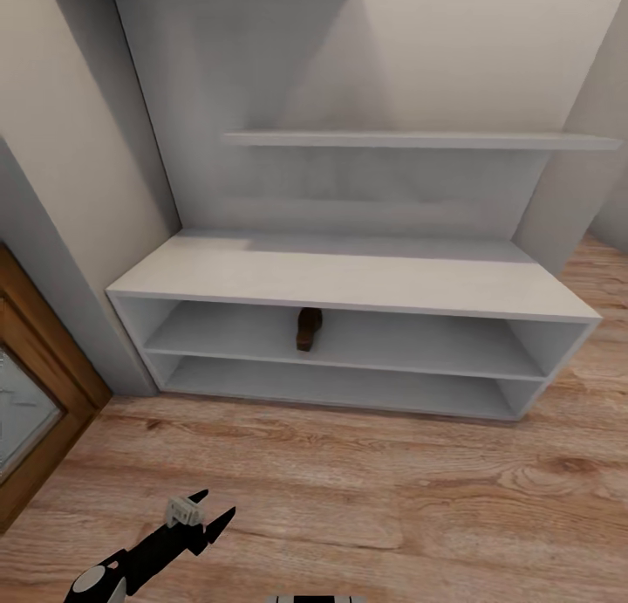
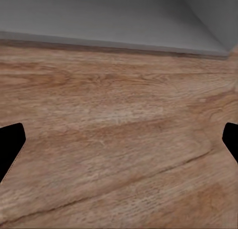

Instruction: Pick up the two gym shoes and the two sandals from the corridor floor and place them onto the hallstand (shoe rack) in the corridor, making sure they are on the rack and not on the floor. Arrange them so the two gym shoes are next to each other and the two sandals are next to each other.

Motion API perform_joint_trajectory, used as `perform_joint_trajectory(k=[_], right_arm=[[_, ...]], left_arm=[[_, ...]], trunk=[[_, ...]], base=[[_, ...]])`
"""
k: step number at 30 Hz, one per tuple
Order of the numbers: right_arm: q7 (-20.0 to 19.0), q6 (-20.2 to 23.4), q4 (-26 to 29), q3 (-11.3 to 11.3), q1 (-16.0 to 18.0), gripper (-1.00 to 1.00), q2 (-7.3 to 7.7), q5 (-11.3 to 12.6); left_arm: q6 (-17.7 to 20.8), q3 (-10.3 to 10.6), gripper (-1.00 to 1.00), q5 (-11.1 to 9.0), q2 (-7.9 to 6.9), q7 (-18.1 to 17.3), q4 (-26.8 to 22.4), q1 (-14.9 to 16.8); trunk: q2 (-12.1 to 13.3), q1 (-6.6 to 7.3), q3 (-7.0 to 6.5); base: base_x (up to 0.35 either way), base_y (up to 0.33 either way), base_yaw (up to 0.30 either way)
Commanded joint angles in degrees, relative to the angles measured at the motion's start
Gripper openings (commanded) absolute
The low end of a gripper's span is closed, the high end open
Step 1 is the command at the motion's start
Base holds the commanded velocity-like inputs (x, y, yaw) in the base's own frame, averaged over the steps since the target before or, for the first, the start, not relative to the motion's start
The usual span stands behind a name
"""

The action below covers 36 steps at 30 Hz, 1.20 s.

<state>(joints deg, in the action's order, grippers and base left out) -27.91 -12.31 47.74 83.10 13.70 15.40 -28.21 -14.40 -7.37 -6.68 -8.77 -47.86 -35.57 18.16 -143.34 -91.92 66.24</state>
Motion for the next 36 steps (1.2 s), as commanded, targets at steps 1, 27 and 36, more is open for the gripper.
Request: perform_joint_trajectory(k=[1,27,36], right_arm=[[-0.3,-0.26,0.35,0.32,0.1,-1.0,-0.07,-0.43],[-0.3,-0.35,0.93,0.31,0.1,-1.0,-2.09,-0.44],[-0.3,-0.35,0.95,0.31,0.1,-1.0,-2.14,-0.44]], left_arm=[[-0.1,-0.07,1.0,-0.27,-0.01,-0.32,0.08,0.02],[0.33,-0.28,1.0,-0.44,-0.28,-0.4,-0.06,0.04],[0.34,-0.28,1.0,-0.44,-0.28,-0.39,-0.11,0.03]], trunk=[[-0.02,0.01,0.04],[-0.02,0.01,0.04],[-0.02,0.01,0.04]], base=[[0.0,0.215,0.0],[-0.195,0.255,0.0],[-0.146,0.276,-0.124]])
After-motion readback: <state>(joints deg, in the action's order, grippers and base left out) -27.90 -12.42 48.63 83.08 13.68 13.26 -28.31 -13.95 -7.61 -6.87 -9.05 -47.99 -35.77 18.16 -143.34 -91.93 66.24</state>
